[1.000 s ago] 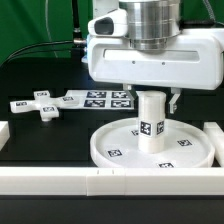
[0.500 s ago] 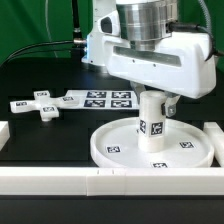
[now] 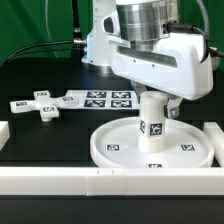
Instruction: Assemble round table
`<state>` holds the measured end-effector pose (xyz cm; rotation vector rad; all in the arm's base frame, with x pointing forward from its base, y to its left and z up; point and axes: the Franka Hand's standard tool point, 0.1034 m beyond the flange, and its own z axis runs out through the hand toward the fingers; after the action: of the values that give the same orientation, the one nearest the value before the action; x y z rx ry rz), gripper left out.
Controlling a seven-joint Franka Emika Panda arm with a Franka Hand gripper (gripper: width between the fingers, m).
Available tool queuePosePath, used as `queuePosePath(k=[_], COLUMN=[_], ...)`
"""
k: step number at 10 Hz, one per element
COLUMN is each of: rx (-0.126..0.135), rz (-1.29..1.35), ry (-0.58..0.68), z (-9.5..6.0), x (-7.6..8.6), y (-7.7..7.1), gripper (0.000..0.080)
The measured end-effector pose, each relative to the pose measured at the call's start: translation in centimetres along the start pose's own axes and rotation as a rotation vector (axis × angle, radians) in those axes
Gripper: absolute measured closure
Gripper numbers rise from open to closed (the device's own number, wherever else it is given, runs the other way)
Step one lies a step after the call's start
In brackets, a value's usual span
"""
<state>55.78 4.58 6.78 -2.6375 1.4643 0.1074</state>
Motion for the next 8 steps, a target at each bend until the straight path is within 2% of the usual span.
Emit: queuePosePath(k=[1, 5, 8], rx=[-0.007, -0.005, -0.034], rz=[-0.129, -0.458, -0.808], ry=[0.005, 0.003, 0.023], z=[-0.18, -0.20, -0.22], x=[0.10, 0.07, 0.54], y=[-0.30, -0.48, -0.62], gripper=[0.0177, 0.0151, 0.0150])
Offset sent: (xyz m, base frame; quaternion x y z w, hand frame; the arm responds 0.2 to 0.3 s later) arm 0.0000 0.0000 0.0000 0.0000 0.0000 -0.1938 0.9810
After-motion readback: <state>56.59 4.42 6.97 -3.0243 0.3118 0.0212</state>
